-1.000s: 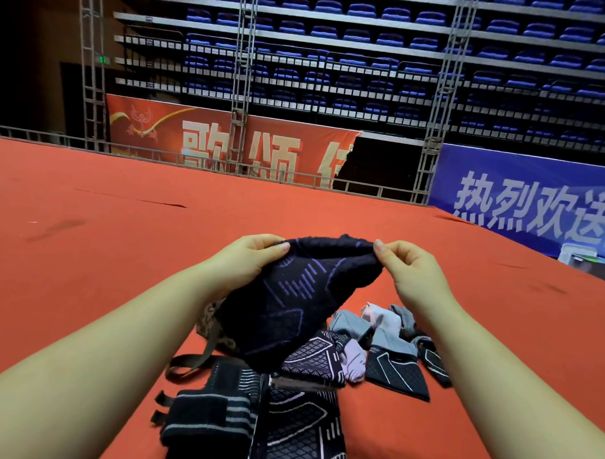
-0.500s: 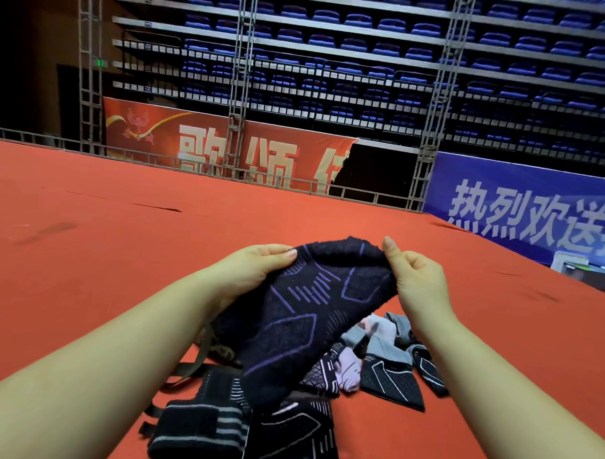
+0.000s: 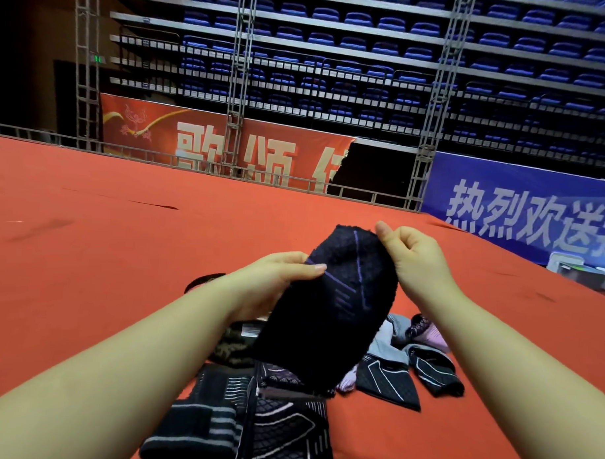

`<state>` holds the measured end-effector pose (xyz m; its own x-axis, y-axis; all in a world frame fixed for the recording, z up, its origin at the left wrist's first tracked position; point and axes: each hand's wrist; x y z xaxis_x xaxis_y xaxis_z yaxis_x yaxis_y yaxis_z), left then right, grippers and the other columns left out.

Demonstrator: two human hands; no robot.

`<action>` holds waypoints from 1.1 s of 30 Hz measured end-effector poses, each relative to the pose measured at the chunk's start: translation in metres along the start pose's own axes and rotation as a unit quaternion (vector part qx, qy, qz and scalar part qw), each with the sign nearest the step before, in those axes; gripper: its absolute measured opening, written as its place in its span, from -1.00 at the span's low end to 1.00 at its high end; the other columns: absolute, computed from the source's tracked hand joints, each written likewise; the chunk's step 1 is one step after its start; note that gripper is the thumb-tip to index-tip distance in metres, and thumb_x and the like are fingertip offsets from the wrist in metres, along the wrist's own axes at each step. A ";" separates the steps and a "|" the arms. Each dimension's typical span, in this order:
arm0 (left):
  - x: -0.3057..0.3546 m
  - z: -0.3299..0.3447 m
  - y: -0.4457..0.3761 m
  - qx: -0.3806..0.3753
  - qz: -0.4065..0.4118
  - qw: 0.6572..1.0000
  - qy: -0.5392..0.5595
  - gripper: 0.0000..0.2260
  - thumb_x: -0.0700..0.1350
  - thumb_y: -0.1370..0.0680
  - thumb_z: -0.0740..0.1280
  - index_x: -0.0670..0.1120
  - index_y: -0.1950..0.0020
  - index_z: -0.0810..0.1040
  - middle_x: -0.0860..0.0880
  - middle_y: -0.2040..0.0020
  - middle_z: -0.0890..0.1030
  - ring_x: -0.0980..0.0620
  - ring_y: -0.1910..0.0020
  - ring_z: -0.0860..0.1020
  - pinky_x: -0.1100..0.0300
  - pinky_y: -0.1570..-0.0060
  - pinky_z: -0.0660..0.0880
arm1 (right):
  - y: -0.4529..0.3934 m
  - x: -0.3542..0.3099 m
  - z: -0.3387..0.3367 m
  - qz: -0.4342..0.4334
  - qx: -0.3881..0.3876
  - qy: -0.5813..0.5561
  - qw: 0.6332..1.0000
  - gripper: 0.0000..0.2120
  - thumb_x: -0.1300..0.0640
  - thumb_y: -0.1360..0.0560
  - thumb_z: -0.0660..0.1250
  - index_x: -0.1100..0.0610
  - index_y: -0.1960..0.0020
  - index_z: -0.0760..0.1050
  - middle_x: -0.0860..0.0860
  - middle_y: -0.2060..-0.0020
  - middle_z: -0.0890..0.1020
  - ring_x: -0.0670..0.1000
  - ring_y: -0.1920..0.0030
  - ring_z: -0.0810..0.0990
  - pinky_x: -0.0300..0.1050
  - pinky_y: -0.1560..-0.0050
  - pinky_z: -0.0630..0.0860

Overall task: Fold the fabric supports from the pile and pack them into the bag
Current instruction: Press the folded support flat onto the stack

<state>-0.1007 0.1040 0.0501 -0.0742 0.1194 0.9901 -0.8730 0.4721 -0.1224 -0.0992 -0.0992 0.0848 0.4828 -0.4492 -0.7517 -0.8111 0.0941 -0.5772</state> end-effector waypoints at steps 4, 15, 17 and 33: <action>0.003 0.034 -0.010 -0.019 -0.004 0.998 0.068 -0.84 -0.10 -0.50 0.32 -0.09 -0.05 0.58 -0.04 0.10 0.68 0.05 0.18 0.65 0.20 0.14 0.58 | -0.002 -0.011 -0.003 -0.018 -0.020 0.005 1.000 -0.62 -0.08 -0.51 0.31 0.07 0.39 0.33 -0.12 0.52 0.38 -0.18 0.50 0.33 -0.23 0.39 0.30; 0.003 0.060 -0.031 0.065 -0.044 0.965 0.250 -0.64 0.00 -0.59 0.23 -0.25 -0.21 0.54 -0.27 -0.13 0.60 -0.20 -0.09 0.59 -0.08 -0.02 0.53 | 0.032 0.024 -0.034 0.242 -0.249 -0.213 0.913 -0.60 0.05 -0.37 0.35 0.21 -0.15 0.53 0.17 -0.04 0.66 0.11 -0.01 0.66 -0.12 0.11 0.61; 0.004 0.057 -0.032 0.070 -0.053 0.964 0.253 -0.62 0.03 -0.59 0.22 -0.24 -0.20 0.54 -0.28 -0.11 0.62 -0.21 -0.03 0.61 -0.08 0.06 0.54 | 0.040 0.034 -0.035 0.240 -0.287 -0.173 0.911 -0.64 0.12 -0.37 0.38 0.23 -0.12 0.55 0.16 -0.02 0.67 0.10 0.00 0.66 -0.14 0.10 0.58; -0.009 0.049 -0.030 0.071 -0.040 0.980 -0.180 -0.85 -0.07 -0.56 0.32 -0.08 0.18 0.55 -0.07 0.28 0.61 0.02 0.36 0.56 0.22 0.28 0.51 | 0.040 0.027 -0.065 0.229 -0.361 0.047 0.903 -0.74 0.11 -0.34 0.53 0.13 -0.01 0.63 0.08 0.06 0.70 0.09 0.01 0.67 -0.03 -0.10 0.56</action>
<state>-0.0978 0.0459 0.0481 -0.1457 -0.2407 0.9596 -0.9395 0.3376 -0.0580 -0.1399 -0.1651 0.0618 0.0405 -0.5869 -0.8086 -0.9388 -0.2993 0.1703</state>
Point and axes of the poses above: each hand's wrist, its own y-axis away from the middle knuckle, its own z-axis out of the palm, x = y × z
